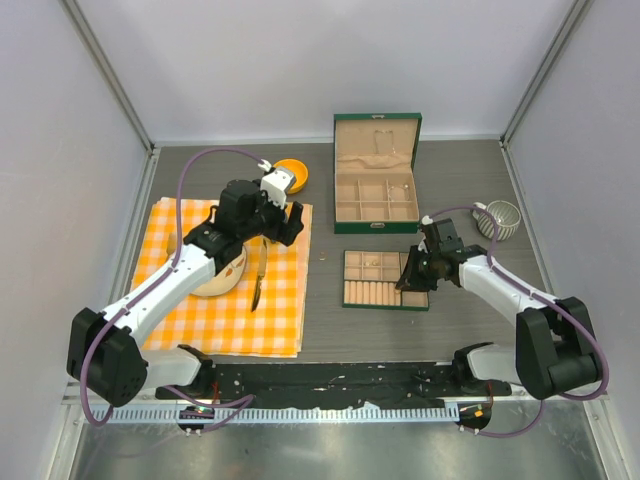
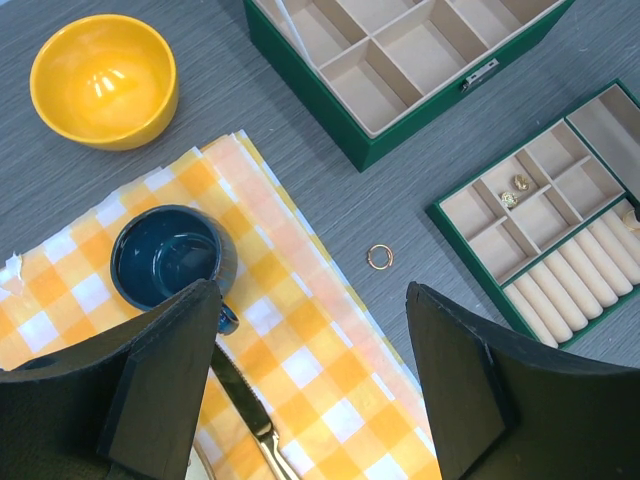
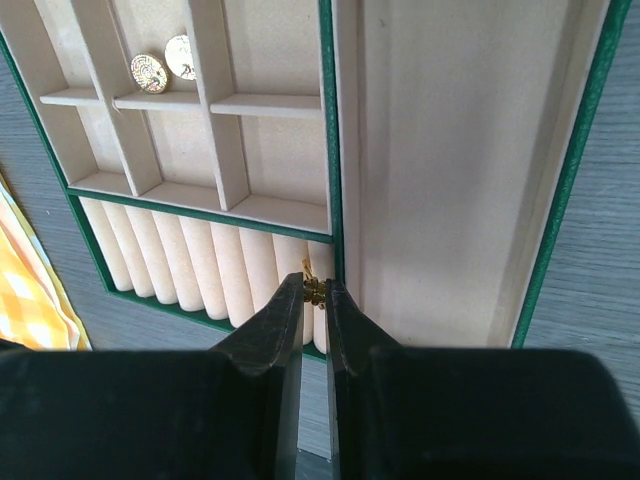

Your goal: Organize the mixed jewelry

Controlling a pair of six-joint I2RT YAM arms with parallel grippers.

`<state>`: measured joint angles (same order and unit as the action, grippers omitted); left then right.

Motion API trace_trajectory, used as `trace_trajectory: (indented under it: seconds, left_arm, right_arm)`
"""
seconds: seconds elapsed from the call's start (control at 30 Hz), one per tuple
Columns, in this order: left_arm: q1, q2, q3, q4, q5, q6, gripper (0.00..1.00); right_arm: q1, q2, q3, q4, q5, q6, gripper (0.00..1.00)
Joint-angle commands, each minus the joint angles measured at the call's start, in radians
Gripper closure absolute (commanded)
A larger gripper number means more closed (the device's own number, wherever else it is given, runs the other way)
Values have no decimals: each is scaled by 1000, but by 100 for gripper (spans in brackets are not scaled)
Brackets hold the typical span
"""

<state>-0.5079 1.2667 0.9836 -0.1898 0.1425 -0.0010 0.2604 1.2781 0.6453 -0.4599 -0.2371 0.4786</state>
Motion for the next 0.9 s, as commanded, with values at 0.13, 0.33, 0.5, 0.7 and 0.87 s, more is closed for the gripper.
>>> trace_trajectory:
  seconds: [0.13, 0.33, 0.5, 0.7, 0.87]
  left_arm:
    - [6, -7, 1, 62, 20, -17, 20]
    - [6, -6, 1, 64, 20, -19, 21]
    - [6, -3, 1, 70, 25, -21, 20]
    - [6, -1, 0, 73, 25, -21, 20]
    - [6, -1, -3, 73, 25, -22, 20]
  right_arm:
    - [-6, 36, 22, 20, 32, 2, 99]
    - [-4, 18, 24, 26, 28, -3, 99]
    - [3, 15, 34, 24, 38, -9, 99]
    - [20, 18, 48, 17, 76, -18, 99]
    - [28, 20, 56, 10, 99, -23, 99]
